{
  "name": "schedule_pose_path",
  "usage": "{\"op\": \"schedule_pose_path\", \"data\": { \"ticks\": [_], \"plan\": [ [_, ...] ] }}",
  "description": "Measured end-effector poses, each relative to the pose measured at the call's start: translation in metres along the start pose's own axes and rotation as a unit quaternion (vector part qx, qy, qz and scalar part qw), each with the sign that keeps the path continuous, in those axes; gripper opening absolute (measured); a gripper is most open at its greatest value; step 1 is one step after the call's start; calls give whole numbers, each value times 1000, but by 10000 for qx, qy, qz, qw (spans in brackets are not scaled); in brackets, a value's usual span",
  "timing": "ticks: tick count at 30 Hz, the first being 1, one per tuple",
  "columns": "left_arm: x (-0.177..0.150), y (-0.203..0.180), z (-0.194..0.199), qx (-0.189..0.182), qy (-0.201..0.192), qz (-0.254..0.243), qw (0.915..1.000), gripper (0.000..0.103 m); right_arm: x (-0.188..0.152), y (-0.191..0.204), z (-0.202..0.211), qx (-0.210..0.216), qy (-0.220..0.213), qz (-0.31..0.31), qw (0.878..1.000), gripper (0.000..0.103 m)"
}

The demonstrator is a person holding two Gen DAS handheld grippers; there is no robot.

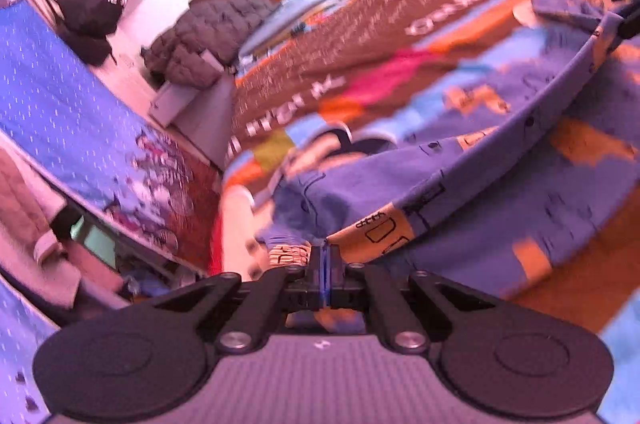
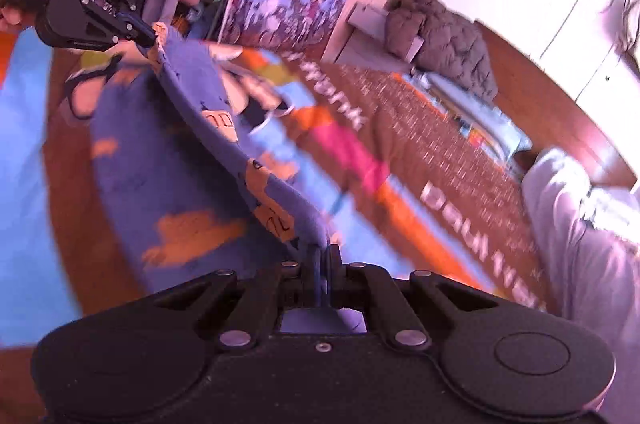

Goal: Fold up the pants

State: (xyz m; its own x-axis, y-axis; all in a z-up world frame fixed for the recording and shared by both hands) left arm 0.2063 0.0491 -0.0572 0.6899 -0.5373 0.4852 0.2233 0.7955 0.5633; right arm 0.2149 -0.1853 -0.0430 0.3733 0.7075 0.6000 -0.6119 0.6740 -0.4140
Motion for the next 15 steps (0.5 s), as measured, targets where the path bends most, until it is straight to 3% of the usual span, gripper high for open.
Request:
{"op": "schedule_pose_path", "data": {
  "ticks": [6,10,12,15],
  "plan": [
    [-11,-13,12,182,-38,-136,9997,0,-27,31,-4,40,211,-582,9981,1],
    [-14,-16,16,243,-88,-336,9991,0,-31,36,4,-101,166,-594,9980,1],
    [-18,-22,8,89,75,-492,9987,0,-32,40,8,-204,152,-443,9987,1],
    [-29,-33,-4,-166,351,-671,9970,1,-40,53,-2,-213,521,-105,9984,1]
  ]
}}
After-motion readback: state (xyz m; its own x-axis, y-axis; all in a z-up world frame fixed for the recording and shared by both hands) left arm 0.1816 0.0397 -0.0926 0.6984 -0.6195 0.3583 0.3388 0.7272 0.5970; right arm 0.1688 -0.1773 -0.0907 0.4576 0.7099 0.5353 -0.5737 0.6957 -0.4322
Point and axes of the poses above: each gripper's, at about its wrist camera, not at the fingertips, and z roughly against the way its jaws point, y to its left, x to its top, the point moved 7 cm from there along -z, roughly the way its jaws point, and after that the axes turned 8 degrees about y, right-handed, at the moved point
